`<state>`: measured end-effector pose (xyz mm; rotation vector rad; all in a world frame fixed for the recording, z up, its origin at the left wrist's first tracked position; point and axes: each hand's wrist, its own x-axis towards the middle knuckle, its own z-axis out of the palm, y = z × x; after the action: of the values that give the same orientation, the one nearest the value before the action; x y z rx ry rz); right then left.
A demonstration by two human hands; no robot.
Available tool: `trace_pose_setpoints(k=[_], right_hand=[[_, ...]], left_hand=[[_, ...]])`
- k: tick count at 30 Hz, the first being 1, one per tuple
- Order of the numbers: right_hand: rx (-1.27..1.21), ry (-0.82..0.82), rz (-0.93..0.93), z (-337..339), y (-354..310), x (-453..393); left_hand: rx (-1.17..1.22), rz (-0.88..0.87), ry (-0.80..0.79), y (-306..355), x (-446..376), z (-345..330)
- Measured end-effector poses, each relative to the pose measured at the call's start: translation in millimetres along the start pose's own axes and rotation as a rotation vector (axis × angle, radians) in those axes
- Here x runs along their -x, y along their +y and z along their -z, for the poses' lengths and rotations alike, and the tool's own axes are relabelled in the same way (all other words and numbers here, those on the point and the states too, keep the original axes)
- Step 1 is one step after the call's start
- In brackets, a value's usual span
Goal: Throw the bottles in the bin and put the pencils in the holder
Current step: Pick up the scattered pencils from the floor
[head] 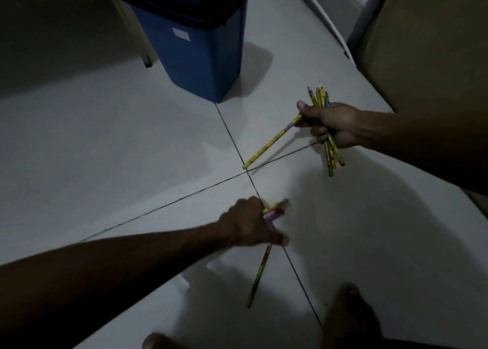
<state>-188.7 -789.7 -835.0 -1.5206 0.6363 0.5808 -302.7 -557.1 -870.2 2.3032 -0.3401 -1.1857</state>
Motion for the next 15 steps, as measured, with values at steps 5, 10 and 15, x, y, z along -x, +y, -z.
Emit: trace_pose_setpoints(k=[5, 10, 15], right_hand=[[-0.035, -0.038, -0.023, 0, 5, -8], [-0.089, 0.026, -0.013, -12, 3, -14], [-0.092, 0.072, -0.002, -25, 4, -24]], left_hand=[[-0.261, 0.009, -0.013, 6, 0, -29], [-0.22, -0.026, -0.056, 4, -8, -25], [0.099, 0.005, -0.184, -1, -12, 5]])
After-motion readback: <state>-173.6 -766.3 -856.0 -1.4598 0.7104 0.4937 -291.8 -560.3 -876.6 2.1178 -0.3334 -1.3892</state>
